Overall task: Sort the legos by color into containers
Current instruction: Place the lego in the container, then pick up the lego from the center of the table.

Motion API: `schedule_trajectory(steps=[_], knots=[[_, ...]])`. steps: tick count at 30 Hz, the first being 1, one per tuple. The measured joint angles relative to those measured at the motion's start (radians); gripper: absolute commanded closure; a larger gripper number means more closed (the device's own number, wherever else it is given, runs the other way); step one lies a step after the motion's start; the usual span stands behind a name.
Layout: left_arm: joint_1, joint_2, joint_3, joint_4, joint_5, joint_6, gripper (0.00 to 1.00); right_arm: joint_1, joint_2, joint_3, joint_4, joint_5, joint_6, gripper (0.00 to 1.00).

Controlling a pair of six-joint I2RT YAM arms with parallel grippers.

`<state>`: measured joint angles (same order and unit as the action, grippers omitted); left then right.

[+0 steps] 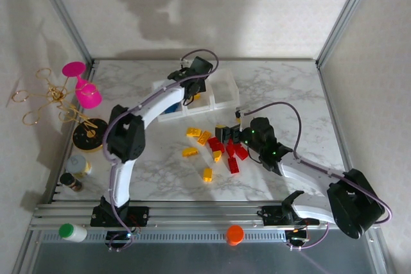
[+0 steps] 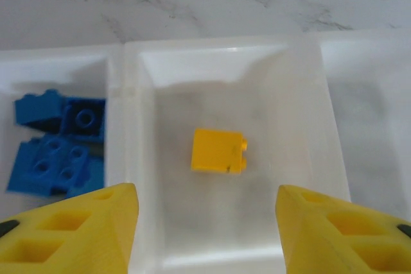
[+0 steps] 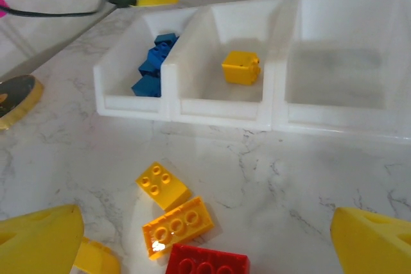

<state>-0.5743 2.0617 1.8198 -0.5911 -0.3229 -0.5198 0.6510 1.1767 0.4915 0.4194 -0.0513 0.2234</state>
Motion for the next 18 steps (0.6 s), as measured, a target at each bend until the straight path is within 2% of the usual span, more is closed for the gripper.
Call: schedule_trajectory(steps=[7, 13, 18], knots=[[-0.093, -0.362, -0.413, 0.085, 0.043, -0.056, 0.41, 0.056, -0.051, -0.001, -0.135, -0.026, 0.008, 0.01], [-0.181, -0.503, -0.704, 0.105, 0.063, -0.169, 0.33, 0.134, -0.072, -0.030, -0.185, -0.032, 0.031, 0.01], [-0.244, -0.584, -0.851, 0.108, 0.085, -0.287, 0.25, 0.159, -0.078, -0.084, -0.185, -0.032, 0.042, 0.01]])
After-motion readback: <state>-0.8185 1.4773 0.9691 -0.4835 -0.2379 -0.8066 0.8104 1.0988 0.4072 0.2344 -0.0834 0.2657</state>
